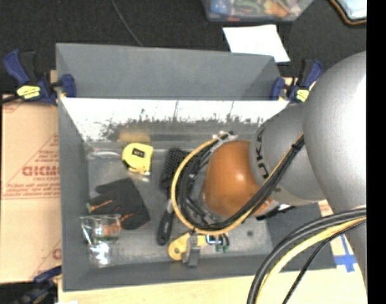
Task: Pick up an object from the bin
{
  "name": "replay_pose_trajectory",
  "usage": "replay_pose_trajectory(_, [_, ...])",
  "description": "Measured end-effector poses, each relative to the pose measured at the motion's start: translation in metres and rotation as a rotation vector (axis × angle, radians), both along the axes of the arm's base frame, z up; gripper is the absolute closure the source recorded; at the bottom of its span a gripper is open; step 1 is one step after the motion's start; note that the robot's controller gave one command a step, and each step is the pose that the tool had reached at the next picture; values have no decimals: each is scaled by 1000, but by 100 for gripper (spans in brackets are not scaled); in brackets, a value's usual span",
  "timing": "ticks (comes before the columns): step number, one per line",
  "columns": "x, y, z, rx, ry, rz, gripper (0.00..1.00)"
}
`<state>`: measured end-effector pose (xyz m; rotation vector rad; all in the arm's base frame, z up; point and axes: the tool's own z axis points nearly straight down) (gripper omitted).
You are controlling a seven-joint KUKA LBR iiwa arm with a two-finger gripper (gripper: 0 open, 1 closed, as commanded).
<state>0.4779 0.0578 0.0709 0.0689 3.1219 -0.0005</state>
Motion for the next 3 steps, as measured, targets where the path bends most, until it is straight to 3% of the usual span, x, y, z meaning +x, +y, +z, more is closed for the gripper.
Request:
replay_pose_trajectory(1, [2,-7,31,-6,-5,89,0])
replay_pose_trajectory(2, [6,21,0,0,-6,-32,0])
replay_pose_trajectory(3, [0,17,12,-6,-11,63,0])
